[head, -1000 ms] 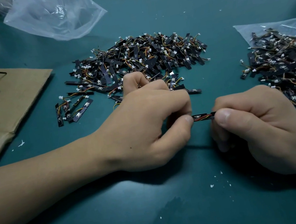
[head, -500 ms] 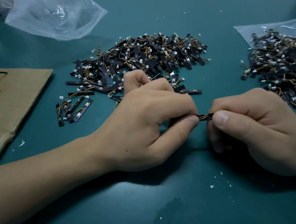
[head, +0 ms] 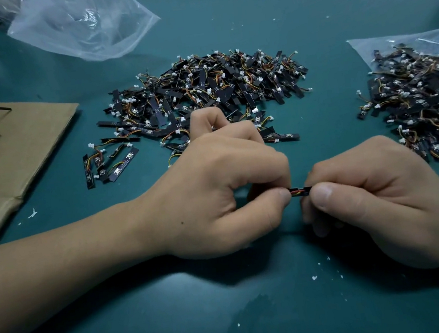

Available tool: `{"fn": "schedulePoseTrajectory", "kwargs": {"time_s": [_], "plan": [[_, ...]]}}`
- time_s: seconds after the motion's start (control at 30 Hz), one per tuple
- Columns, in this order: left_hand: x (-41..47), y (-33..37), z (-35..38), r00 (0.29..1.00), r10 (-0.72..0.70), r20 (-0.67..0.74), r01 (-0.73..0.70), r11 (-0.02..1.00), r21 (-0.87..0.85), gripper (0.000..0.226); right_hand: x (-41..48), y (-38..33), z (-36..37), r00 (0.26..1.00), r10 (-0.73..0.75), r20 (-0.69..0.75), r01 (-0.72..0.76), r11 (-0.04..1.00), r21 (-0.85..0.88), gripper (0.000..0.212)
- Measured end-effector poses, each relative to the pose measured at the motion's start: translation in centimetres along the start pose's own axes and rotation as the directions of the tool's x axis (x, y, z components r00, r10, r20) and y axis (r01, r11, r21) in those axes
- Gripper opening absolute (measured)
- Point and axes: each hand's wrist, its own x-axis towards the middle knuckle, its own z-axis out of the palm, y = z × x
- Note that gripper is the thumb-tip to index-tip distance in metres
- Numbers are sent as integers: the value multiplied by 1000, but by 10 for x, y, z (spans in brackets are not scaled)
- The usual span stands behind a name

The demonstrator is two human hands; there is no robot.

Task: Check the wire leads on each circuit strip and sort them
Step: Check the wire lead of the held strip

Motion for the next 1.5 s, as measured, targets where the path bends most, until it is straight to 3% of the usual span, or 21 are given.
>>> {"fn": "schedulePoseTrajectory", "kwargs": {"time_s": [0.2,0.33,0.4,0.47,0.5,0.57,0.6,0.7,0.8,0.9,1.03,1.13,1.27,1.4,1.5], "plan": [[0,-3,0,1000,14,-2,-14,1000,-17,19,0,3,-2,993,-38,108,33,998,52,42],[-3,0,7,987,-160,-21,161,985,60,25,1,8,-4,985,-33,168,29,999,24,40],[1,5,-2,977,-174,124,165,983,76,26,0,8,-3,999,-1,41,-3,995,100,37],[21,-20,-11,927,-360,104,353,932,76,30,-1,9,-1,969,56,-239,9,965,264,25],[25,-23,-13,926,-373,54,367,925,100,22,1,9,-1,936,108,-336,17,938,347,18],[26,-11,-7,937,-347,46,339,931,133,26,2,12,1,916,175,-360,-16,915,404,29],[18,-2,-2,924,-379,-43,381,910,164,25,1,14,2,931,167,-325,-36,927,372,28],[-6,-7,11,931,-365,8,340,875,344,13,-1,12,5,982,107,-156,-82,984,158,26],[3,-14,13,941,-335,-35,327,883,336,7,-1,8,6,994,68,-81,-69,998,-7,25],[-1,-14,16,942,-311,-129,334,908,253,2,-2,8,6,978,85,-191,-80,996,32,20],[3,-10,12,943,-229,-240,278,940,199,4,1,10,6,934,227,-274,-159,955,252,21],[1,-10,12,969,-124,-215,167,967,191,2,3,8,8,954,198,-224,-168,975,145,15],[1,-9,13,990,-35,-139,55,989,136,3,3,5,6,962,199,-185,-187,979,81,25],[0,-8,12,985,-57,-165,70,995,75,3,4,3,6,978,187,-89,-184,982,37,29],[0,-8,9,988,-106,-113,111,993,36,9,5,2,7,981,146,-124,-153,987,-46,28]]}}
